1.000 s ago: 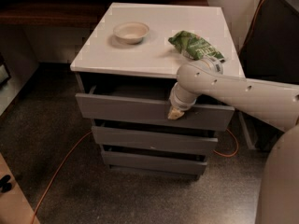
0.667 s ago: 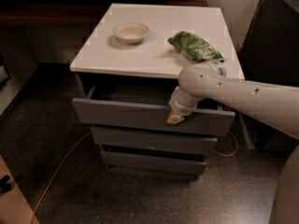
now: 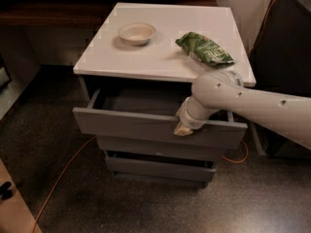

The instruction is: Open top drawer

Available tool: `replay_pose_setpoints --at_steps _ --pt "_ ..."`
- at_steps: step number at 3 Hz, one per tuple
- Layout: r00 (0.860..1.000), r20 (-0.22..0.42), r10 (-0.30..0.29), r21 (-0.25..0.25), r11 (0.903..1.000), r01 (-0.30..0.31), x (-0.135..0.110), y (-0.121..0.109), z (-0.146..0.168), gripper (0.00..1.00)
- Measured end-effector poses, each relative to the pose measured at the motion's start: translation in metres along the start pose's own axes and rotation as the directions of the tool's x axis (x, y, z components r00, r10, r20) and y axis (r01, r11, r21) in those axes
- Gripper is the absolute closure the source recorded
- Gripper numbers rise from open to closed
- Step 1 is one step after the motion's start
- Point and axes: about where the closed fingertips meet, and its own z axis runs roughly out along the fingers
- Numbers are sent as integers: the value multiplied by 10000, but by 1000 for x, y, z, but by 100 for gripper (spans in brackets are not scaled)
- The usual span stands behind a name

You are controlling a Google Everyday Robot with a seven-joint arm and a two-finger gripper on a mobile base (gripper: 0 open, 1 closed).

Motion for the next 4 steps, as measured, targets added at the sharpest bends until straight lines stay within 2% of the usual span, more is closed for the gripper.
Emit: replay_pose_setpoints --at_steps 2,3,4 --pt "10000 29 32 -25 10000 -31 0 2 -1 100" --pt "9954 519 802 -212 9966 -792 0 32 -12 100" --pt "9956 495 793 -234 9967 -783 0 33 -12 100"
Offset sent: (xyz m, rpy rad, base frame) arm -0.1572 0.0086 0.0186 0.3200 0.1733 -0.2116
